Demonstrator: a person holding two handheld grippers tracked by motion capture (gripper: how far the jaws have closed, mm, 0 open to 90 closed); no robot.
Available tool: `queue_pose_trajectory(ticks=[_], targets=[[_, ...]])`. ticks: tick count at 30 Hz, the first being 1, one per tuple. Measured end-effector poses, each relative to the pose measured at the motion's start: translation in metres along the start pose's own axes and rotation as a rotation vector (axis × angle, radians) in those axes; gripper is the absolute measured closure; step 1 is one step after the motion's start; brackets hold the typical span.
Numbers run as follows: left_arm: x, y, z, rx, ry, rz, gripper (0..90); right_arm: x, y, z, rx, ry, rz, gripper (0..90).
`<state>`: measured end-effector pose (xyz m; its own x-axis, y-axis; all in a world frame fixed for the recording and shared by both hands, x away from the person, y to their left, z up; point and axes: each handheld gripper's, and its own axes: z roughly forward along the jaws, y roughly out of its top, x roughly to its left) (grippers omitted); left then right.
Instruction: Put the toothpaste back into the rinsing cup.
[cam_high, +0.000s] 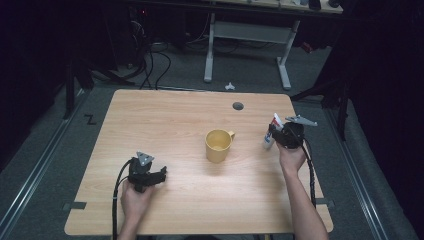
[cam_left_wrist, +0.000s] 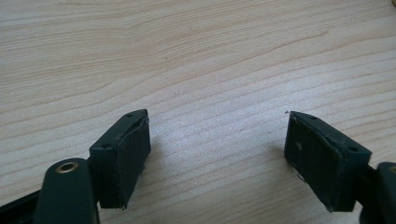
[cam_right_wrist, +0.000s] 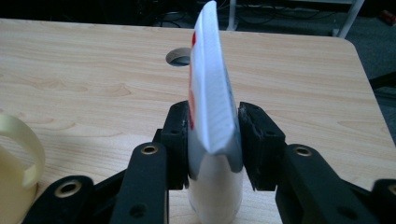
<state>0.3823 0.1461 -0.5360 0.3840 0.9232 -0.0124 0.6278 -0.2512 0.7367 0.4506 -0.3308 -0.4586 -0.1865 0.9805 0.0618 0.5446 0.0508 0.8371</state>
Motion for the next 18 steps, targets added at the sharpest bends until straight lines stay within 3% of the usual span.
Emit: queue_pose_trajectory(ticks=[4, 10, 18], targets=[[0.0, 0.0, 0.0, 0.0, 0.0, 0.0, 22.9, 0.0018, 0.0003, 0.0, -0.006, -0.012, -0.041, 67.9], [0.0, 0.0, 0.0, 0.0, 0.0, 0.0, 22.9, 0.003, 0.0014, 0.0004, 0.0, -0.008, -0.058, 69.0], [0.0, 0.0, 0.0, 0.0, 0.0, 0.0, 22.9, 0.0026, 0.0012, -0.0036, 0.003, 0.042, -0.066, 69.6]])
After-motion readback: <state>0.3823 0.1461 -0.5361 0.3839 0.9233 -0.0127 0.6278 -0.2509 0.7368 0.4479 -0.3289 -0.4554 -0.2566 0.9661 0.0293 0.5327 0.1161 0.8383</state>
